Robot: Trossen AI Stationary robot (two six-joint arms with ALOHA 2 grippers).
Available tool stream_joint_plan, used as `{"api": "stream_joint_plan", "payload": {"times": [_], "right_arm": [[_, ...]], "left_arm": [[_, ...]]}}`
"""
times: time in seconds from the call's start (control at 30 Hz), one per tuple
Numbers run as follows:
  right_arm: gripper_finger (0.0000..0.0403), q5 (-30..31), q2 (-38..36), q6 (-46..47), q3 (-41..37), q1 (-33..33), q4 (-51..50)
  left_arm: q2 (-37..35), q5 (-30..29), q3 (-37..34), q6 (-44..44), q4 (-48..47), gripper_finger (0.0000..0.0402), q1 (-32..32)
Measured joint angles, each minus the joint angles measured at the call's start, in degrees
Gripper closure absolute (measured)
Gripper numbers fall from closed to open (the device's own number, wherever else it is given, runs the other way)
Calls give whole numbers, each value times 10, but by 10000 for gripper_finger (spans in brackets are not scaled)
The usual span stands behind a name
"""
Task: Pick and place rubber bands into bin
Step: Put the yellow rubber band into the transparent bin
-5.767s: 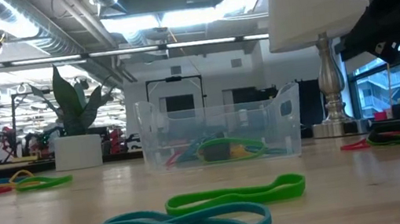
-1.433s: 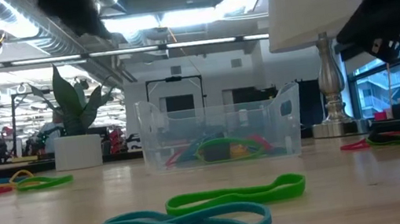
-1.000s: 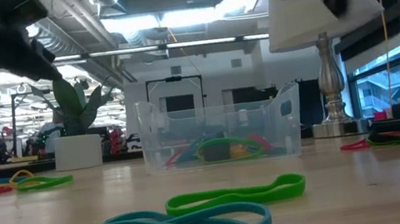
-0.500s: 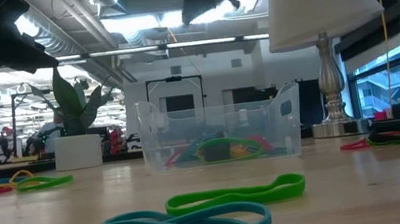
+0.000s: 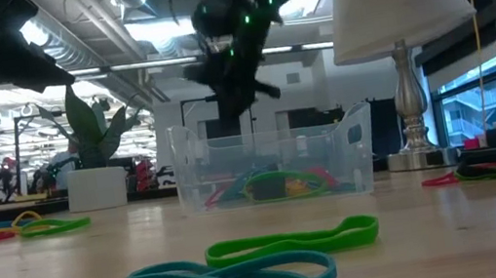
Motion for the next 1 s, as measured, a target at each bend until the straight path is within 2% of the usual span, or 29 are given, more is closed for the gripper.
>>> {"api": "stream_joint_plan", "payload": {"times": [0.2,0.3,0.43,0.83,1.0], "right_arm": [[304,-73,31,-28,0,-22,-24],[281,-80,42,-76,0,-21,-29],[263,-80,58,-96,0,-20,-35],[259,-84,92,-181,-3,-21,-59],[272,-80,91,-201,-10,-21,-67]], "left_arm": [[0,-49,0,-19,-1,398,0],[0,-65,0,-30,-8,398,0],[0,-79,0,-31,-9,398,0],[0,-99,0,-30,-11,398,0],[0,-99,0,-31,-11,398,0]]}}
